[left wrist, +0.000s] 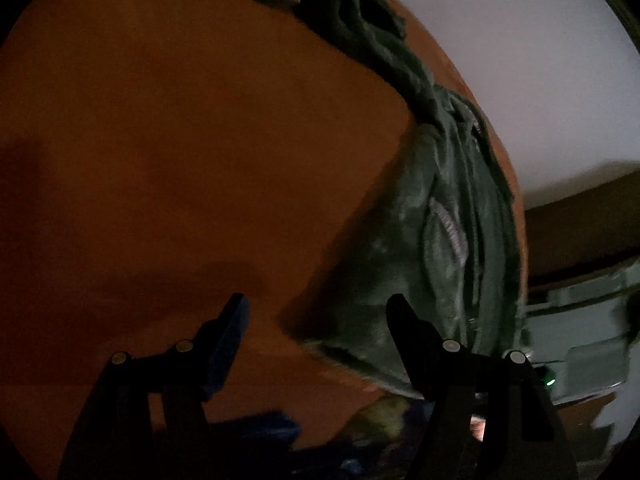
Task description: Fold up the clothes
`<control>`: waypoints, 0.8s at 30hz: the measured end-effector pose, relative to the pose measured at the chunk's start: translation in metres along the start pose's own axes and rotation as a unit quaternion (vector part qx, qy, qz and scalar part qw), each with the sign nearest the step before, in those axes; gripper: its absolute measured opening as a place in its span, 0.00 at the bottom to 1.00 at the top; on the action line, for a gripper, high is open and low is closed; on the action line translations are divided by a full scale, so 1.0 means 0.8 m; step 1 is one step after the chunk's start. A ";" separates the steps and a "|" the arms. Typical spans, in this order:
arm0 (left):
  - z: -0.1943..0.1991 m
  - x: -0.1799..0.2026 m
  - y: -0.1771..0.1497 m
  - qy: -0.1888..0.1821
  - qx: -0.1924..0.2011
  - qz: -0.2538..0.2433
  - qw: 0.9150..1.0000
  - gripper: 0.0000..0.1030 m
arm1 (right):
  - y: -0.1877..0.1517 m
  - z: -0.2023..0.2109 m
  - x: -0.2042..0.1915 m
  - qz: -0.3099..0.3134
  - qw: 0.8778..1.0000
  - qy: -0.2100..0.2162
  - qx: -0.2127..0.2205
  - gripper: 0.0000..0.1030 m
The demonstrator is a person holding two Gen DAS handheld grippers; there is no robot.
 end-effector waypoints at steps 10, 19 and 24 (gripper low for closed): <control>-0.038 0.044 -0.018 0.047 -0.025 -0.052 0.997 0.12 | 0.008 -0.024 -0.015 0.064 0.997 -0.044 0.000 0.35; -0.005 0.037 -0.036 0.038 0.005 -0.064 0.997 0.12 | -0.010 -0.007 -0.019 0.045 0.999 0.028 -0.008 0.06; -0.018 0.022 -0.043 0.053 -0.006 -0.074 0.996 0.13 | -0.015 -0.017 -0.028 0.096 0.995 0.003 -0.029 0.06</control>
Point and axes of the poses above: each gripper's, at about its wrist camera, not at the fingertips, and z roughly against the way its jaws point, x to its right, y to its top, the point moved 1 cm from there along -z, roughly the way its jaws point
